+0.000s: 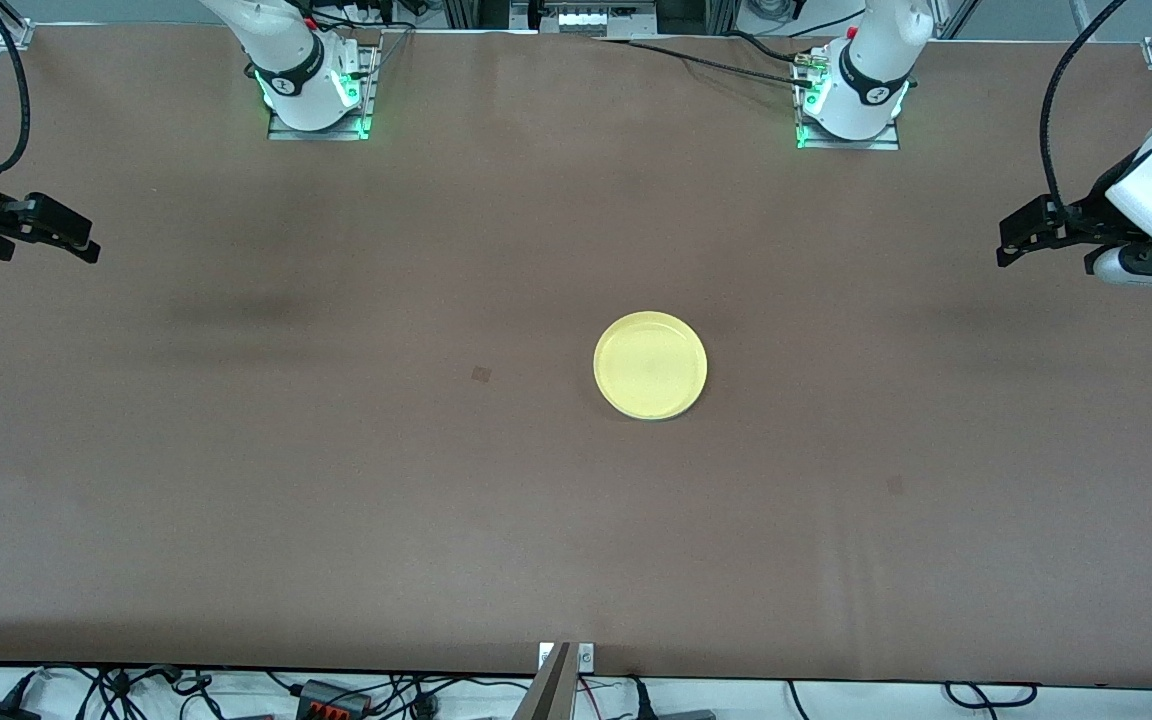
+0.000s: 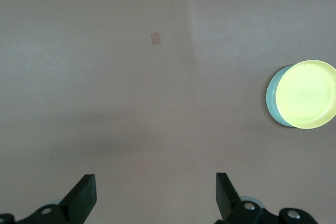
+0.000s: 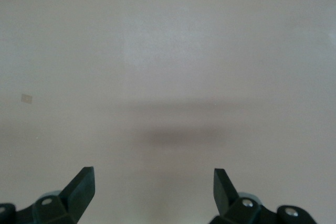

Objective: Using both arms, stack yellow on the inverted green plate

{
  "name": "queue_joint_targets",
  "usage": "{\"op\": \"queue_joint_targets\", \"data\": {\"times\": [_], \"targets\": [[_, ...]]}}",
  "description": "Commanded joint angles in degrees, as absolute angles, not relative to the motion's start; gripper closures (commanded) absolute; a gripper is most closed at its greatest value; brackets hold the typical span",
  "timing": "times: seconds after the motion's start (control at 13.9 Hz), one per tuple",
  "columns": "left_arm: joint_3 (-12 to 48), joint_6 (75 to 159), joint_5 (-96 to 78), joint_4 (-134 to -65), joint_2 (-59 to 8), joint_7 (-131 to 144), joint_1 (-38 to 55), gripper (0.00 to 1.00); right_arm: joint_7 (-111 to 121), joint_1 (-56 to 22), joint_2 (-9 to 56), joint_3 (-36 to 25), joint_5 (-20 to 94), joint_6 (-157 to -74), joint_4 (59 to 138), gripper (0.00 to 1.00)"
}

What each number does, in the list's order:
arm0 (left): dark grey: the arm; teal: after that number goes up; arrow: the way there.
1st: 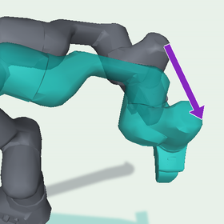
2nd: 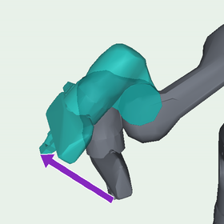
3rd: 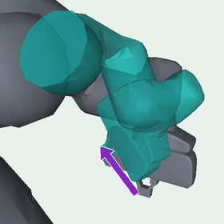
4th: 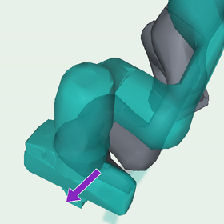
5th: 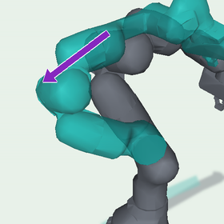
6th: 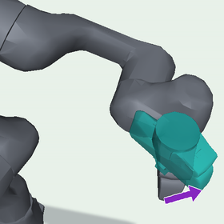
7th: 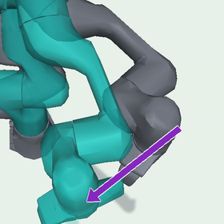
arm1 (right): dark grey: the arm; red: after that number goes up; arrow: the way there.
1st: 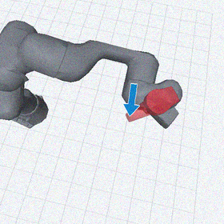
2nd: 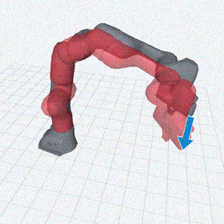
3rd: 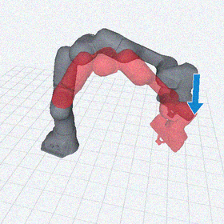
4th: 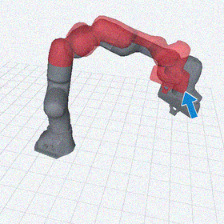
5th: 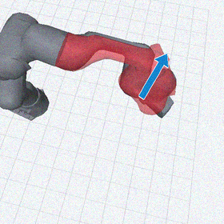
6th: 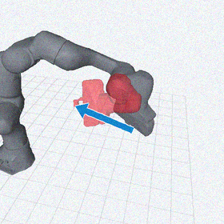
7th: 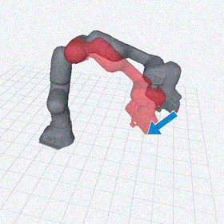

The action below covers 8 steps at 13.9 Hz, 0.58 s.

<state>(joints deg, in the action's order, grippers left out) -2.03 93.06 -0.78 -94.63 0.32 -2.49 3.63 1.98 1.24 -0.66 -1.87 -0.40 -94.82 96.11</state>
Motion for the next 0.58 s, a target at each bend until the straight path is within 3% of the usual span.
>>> {"op": "queue_joint_targets", "data": {"times": [0.0, 0.5], "targets": [[-1.9, 92.0, -0.7, -94.0, 0.7, -3.4, 3.7, 0.0, 2.4, 2.0, -1.6, -1.6, -1.1, -95.1, 97.2, 0.0], [-1.9, 92.0, -0.6, -94.0, 0.6, -3.5, 3.7, 0.0, 2.5, 2.5, -1.6, -1.7, -1.1, -95.1, 97.2, 0.0]]}}
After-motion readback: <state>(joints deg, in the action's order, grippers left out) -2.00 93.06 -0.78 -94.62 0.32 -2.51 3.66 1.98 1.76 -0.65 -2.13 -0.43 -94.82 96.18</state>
